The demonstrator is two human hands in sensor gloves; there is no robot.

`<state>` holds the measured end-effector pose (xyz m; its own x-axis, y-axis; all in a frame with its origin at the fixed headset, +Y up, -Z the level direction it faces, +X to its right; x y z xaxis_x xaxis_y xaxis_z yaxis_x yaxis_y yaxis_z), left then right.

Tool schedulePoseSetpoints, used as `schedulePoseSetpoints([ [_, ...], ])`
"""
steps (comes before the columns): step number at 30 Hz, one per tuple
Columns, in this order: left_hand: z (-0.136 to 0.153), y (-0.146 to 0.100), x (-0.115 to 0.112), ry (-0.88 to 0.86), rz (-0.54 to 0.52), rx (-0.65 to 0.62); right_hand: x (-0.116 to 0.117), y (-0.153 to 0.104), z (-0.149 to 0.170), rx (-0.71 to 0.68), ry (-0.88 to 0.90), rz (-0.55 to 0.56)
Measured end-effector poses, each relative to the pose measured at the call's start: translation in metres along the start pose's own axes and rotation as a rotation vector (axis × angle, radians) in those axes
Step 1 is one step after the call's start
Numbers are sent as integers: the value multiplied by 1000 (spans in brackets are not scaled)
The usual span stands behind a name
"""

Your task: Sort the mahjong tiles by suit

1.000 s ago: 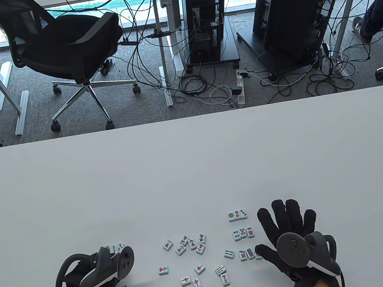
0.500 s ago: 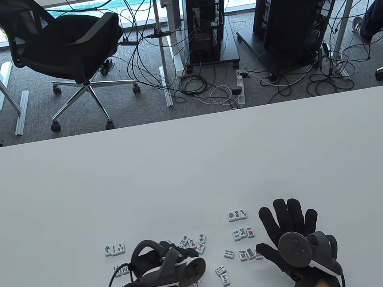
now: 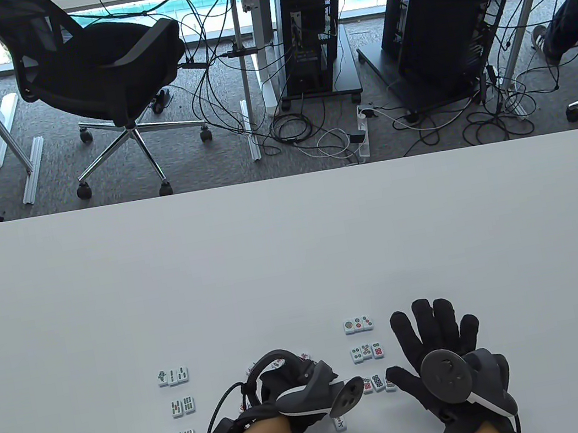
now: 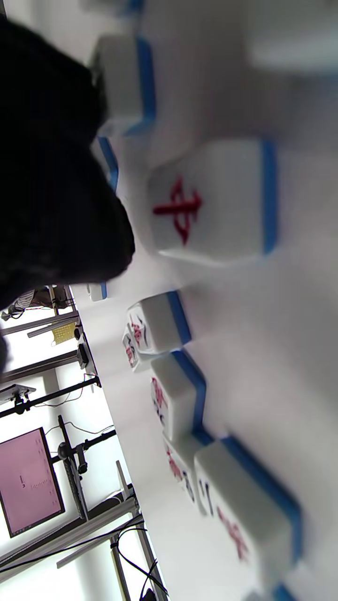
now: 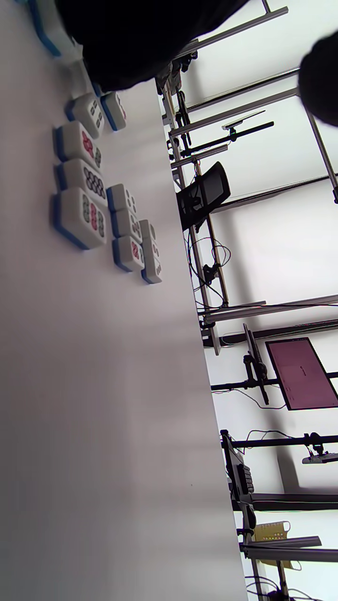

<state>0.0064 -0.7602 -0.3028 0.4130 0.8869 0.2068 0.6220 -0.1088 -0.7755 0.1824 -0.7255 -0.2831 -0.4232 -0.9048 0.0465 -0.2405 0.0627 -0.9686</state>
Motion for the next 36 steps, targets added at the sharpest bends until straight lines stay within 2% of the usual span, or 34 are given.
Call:
schedulePoseSetpoints([
  [3,9,-1,-2,9,-14,24,0,0,0,0,-5,-2],
  [7,15,-6,4,-82,-50,14,-1,0,0,1,4,4],
  [11,5,-9,7,46,100,-84,0,0,1,4,0,-1],
  [13,-2,-10,6,118,123,-111,0,0,1,4,-1,-3],
  [17,-14,-7,3,134,97,-127,-1,0,1,1,8,4],
  [20,-16,-2,-4,110,118,-128,-1,0,1,3,4,3],
  [25,-14,1,-3,52,62,-129,0,0,1,3,6,1],
  [27,-8,-1,1,10,48,-125,-1,0,1,4,3,0],
  [31,22,-18,17,-43,-7,-71,-1,0,1,2,9,3],
  [34,55,-46,22,-59,-36,3,-1,0,1,2,10,3],
  [36,77,-69,17,-63,-29,54,-1,0,1,0,11,6],
])
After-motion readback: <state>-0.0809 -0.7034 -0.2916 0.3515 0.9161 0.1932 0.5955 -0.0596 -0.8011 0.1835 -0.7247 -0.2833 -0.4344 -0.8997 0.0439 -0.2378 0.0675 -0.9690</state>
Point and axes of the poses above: the tracker on the back of each hand, its own z axis roughly to the little-finger side, its own y axis roughly from the wrist to the fingertips, x = y × z, the point moved 4 cm from there along y, roughly from the wrist to the fingertips, and after that the axes turned 11 degrees about y, right-handed, at the moved point
